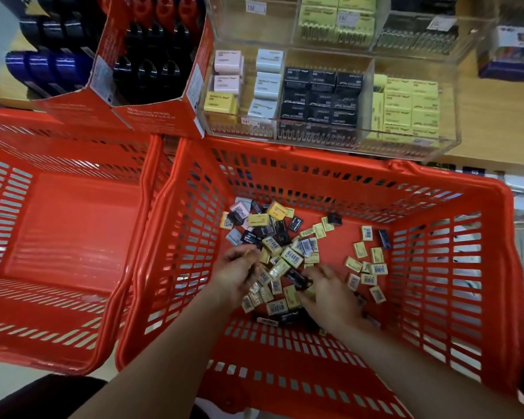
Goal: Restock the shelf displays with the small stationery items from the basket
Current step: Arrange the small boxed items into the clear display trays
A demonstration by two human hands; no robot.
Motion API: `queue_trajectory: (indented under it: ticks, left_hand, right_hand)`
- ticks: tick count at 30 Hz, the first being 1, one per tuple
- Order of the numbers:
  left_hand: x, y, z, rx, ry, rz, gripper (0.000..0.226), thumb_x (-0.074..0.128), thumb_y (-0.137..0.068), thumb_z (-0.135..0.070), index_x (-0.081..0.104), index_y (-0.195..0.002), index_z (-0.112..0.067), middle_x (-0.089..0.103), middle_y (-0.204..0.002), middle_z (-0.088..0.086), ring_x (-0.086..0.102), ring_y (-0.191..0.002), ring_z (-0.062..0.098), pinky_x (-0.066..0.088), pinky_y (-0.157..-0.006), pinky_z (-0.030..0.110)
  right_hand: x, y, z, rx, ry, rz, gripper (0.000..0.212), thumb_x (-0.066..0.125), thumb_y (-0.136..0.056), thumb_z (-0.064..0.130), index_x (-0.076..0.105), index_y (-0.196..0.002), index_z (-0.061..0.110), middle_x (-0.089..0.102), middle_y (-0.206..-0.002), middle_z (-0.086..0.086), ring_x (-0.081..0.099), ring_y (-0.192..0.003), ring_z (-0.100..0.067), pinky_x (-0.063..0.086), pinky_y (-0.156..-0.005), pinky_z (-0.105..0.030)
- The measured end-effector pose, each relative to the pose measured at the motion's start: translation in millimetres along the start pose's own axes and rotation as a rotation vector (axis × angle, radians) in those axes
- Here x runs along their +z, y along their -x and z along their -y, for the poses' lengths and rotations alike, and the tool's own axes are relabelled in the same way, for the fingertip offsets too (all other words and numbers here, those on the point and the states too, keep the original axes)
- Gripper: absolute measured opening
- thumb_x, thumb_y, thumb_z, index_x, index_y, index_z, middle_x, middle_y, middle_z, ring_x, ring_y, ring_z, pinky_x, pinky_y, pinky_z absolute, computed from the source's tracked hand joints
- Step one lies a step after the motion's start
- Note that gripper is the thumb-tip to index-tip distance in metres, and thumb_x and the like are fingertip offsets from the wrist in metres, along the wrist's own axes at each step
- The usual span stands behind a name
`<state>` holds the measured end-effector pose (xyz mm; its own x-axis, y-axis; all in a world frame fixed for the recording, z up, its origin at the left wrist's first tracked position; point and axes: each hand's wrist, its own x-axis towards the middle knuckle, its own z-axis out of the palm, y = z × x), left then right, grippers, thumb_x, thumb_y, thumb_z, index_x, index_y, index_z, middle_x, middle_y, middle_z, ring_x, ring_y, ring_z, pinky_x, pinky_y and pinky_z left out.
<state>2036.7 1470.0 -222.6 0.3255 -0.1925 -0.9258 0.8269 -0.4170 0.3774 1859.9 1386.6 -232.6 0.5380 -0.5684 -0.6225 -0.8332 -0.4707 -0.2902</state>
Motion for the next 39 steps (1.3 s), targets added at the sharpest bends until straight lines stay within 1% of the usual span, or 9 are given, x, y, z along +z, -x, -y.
queue_trajectory:
  ticks: [5, 9, 15, 19, 24, 26, 29, 35, 39]
  left_hand:
    - [-3, -3, 6, 0.103, -0.275, 0.017, 0.014, 0.075, -0.083, -0.004, 0.07, -0.095, -0.009, 0.07, -0.082, 0.013, 0.061, -0.071, 0.022, 0.049, -0.073, 0.033]
    - [1, 0, 4, 0.075, -0.194, 0.097, 0.023, 0.086, -0.073, -0.023, 0.07, -0.083, -0.011, 0.072, -0.098, 0.009, 0.069, -0.089, 0.022, 0.057, -0.07, 0.026]
    - [19, 12, 6, 0.047, -0.074, 0.2, 0.041, 0.09, -0.06, -0.041, 0.069, -0.081, -0.014, 0.077, -0.085, -0.003, 0.074, -0.082, 0.011, 0.061, -0.076, 0.034]
    - [28, 13, 2, 0.082, -0.014, 0.206, 0.051, 0.083, -0.075, -0.042, 0.068, -0.115, -0.014, 0.075, -0.105, 0.005, 0.072, -0.1, 0.024, 0.057, -0.09, 0.045]
    - [20, 5, -6, 0.11, 0.012, 0.174, 0.054, 0.076, -0.081, -0.035, 0.06, -0.122, -0.005, 0.076, -0.097, 0.012, 0.075, -0.08, 0.026, 0.058, -0.062, 0.035]
    - [16, 2, -7, 0.095, -0.028, 0.171, 0.064, 0.078, -0.076, -0.038, 0.057, -0.127, -0.006, 0.075, -0.1, 0.012, 0.074, -0.08, 0.026, 0.059, -0.066, 0.037]
    - [11, 1, -4, 0.037, -0.096, 0.183, 0.081, 0.08, -0.076, -0.041, 0.044, -0.141, -0.008, 0.071, -0.112, 0.012, 0.073, -0.082, 0.023, 0.059, -0.072, 0.038]
    - [13, -1, -9, 0.053, -0.11, 0.242, 0.03, 0.076, -0.084, -0.039, 0.073, -0.093, -0.01, 0.076, -0.09, 0.002, 0.067, -0.072, 0.015, 0.049, -0.052, 0.024]
    - [17, 10, -18, 0.222, -0.332, 0.237, 0.031, 0.067, -0.089, -0.047, 0.059, -0.071, -0.023, 0.069, -0.066, -0.026, 0.065, -0.061, 0.0, 0.048, -0.047, 0.014]
  right_hand:
    - [13, -18, 14, 0.028, -0.015, -0.092, 0.039, 0.061, -0.093, 0.04, 0.06, -0.127, 0.019, 0.052, -0.131, 0.003, 0.054, -0.114, -0.016, 0.043, -0.089, -0.025]
    - [-4, -16, 8, -0.007, -0.187, -0.109, 0.033, 0.063, -0.094, 0.035, 0.067, -0.119, 0.014, 0.06, -0.116, -0.001, 0.06, -0.098, -0.014, 0.047, -0.082, -0.022]
    - [-29, -3, 32, -0.204, -0.47, -0.342, 0.029, 0.071, -0.089, 0.029, 0.069, -0.115, 0.016, 0.055, -0.103, 0.012, 0.052, -0.082, 0.008, 0.035, -0.073, 0.005]
    - [-34, -4, 58, -0.287, -0.611, -0.298, 0.031, 0.072, -0.087, 0.019, 0.068, -0.117, 0.018, 0.063, -0.108, 0.014, 0.06, -0.101, 0.0, 0.043, -0.085, -0.004]
    - [-40, -16, 32, -0.151, -0.966, -0.277, 0.027, 0.061, -0.093, 0.005, 0.066, -0.11, 0.026, 0.07, -0.106, 0.014, 0.069, -0.098, -0.005, 0.057, -0.087, -0.028]
    - [-40, -30, 14, 0.027, -0.8, -0.369, 0.02, 0.061, -0.094, 0.009, 0.066, -0.109, 0.021, 0.07, -0.108, 0.005, 0.069, -0.095, -0.014, 0.057, -0.088, -0.034]
    - [-31, -48, 4, 0.147, -0.486, -0.27, 0.035, 0.067, -0.091, 0.028, 0.061, -0.124, 0.02, 0.061, -0.122, -0.004, 0.061, -0.079, -0.012, 0.05, -0.078, -0.024]
    - [-22, -66, 12, 0.095, -0.342, -0.249, 0.032, 0.071, -0.089, 0.027, 0.057, -0.117, 0.021, 0.06, -0.113, -0.004, 0.063, -0.09, -0.025, 0.049, -0.07, -0.029]
    - [-30, -70, 2, 0.148, -0.533, -0.226, 0.013, 0.063, -0.095, 0.025, 0.062, -0.108, 0.021, 0.066, -0.097, 0.002, 0.066, -0.089, -0.025, 0.05, -0.07, -0.026]
